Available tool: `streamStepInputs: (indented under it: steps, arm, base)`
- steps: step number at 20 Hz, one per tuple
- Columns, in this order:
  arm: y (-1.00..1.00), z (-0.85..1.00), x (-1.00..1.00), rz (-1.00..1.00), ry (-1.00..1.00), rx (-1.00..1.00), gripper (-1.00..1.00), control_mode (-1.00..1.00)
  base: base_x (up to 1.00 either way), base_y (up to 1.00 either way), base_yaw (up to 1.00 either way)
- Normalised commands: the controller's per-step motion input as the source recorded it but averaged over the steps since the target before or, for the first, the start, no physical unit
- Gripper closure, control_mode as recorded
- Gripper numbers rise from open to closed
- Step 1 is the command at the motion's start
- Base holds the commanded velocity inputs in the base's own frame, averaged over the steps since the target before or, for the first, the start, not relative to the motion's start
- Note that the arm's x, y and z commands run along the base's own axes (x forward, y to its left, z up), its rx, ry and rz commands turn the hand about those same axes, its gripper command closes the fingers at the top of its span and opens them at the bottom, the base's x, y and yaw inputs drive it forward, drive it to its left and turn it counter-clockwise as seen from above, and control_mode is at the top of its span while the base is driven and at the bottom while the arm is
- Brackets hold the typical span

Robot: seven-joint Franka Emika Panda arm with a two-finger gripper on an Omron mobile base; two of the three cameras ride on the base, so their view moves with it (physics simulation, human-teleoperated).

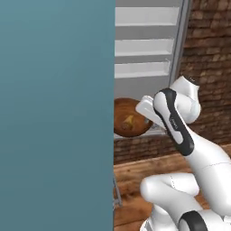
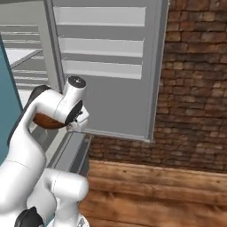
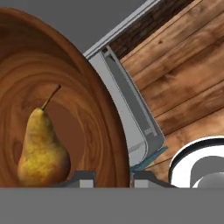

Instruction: Move the mug from next to the sink to the open cabinet. Then, move the bowl with the pear to the fridge to clear the area for faucet cleaning.

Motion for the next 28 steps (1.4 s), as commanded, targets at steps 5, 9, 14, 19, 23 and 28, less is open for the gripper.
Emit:
streamStepInputs:
  steps: [5, 9, 14, 19, 23, 28]
  arm:
    - [0.00, 0.00, 0.00, 0.00, 0.00, 0.00, 1.00, 1.00]
    - [0.00, 0.00, 0.00, 0.00, 0.00, 0.00, 1.00, 1.00]
    - [0.00, 0.00, 0.00, 0.00, 0.00, 0.00, 1.00, 1.00]
    - [0.00, 0.00, 0.00, 0.00, 0.00, 0.00, 1.00, 1.00]
    - [0.00, 0.00, 0.00, 0.00, 0.00, 0.00, 1.00, 1.00]
    - [0.00, 0.00, 0.00, 0.00, 0.00, 0.00, 1.00, 1.00]
  base:
    - [0.86, -0.58, 0.45]
    - [0.34, -0.51, 0.57]
    - [0.29, -1.00, 0.19]
    - [0.19, -0.61, 0.32]
    - [0.11, -0.01, 0.66]
    - [0.50, -0.53, 0.55]
